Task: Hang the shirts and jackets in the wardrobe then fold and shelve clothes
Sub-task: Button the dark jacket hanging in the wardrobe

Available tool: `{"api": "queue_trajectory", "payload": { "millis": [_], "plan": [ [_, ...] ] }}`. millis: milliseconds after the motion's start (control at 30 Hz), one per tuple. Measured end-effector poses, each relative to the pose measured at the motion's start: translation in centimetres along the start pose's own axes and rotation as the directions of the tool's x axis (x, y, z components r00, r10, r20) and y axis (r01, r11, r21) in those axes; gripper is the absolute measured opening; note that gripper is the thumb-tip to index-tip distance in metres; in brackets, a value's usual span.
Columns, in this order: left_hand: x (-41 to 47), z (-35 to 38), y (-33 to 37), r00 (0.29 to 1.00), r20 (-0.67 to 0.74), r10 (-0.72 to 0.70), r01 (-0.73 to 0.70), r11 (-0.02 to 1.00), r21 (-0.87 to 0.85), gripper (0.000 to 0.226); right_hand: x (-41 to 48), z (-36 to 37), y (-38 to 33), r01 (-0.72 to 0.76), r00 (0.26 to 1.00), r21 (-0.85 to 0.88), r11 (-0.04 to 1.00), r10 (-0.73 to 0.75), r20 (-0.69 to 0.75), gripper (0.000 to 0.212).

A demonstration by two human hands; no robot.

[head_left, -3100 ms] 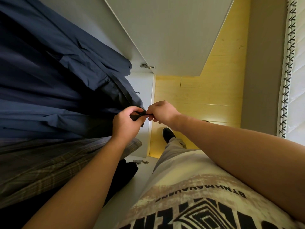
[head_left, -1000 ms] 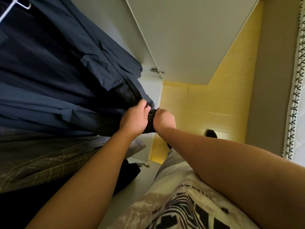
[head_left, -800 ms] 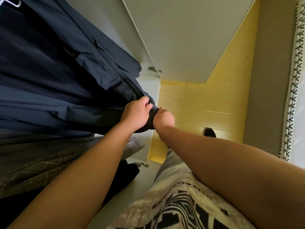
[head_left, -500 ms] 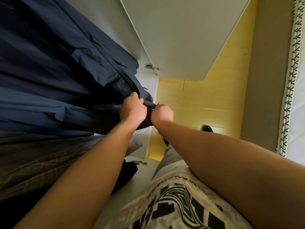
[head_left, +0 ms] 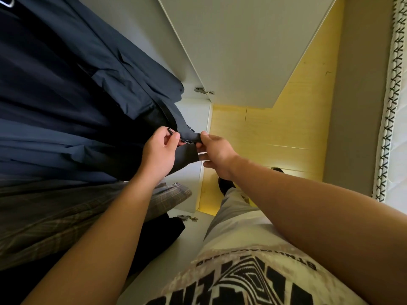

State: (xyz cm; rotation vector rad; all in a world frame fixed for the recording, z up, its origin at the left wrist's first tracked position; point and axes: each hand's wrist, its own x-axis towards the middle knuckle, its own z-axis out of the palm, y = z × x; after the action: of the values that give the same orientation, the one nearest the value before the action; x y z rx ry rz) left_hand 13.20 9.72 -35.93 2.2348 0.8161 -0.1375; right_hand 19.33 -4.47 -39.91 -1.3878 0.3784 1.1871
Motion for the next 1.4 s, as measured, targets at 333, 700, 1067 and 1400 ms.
{"api": "queue_trajectory", "payload": {
  "millis": [333, 700, 1067, 1400],
  "plan": [
    [-0.6, 0.6, -0.1, 0.995, -0.008, -0.098, 0.097, 0.994, -0.056, 0.024, 0.0, -0.4, 0.0, -0.095, 0.996, 0.058, 0.994, 0.095, 0.001, 0.032],
    [-1.1, 1.5, 0.3, 0.968, 0.081, -0.236, 0.250, 0.906, -0.342, 0.017, 0.1, -0.9, 0.2, -0.166, 0.981, 0.077, 0.983, 0.157, 0.112, 0.055],
    [-0.7, 0.8, 1.2, 0.945, 0.147, -0.294, 0.328, 0.867, -0.375, 0.006, -0.4, 0.4, 0.8, 0.316, 0.947, -0.240, 0.918, -0.319, 0.028, 0.058],
    [1.2, 0.1, 2.1, 0.737, 0.273, -0.618, 0.676, 0.663, -0.322, 0.042, -0.5, 0.5, -0.3, 0.337, 0.918, -0.432, 0.837, -0.393, -0.047, 0.008]
  ]
}}
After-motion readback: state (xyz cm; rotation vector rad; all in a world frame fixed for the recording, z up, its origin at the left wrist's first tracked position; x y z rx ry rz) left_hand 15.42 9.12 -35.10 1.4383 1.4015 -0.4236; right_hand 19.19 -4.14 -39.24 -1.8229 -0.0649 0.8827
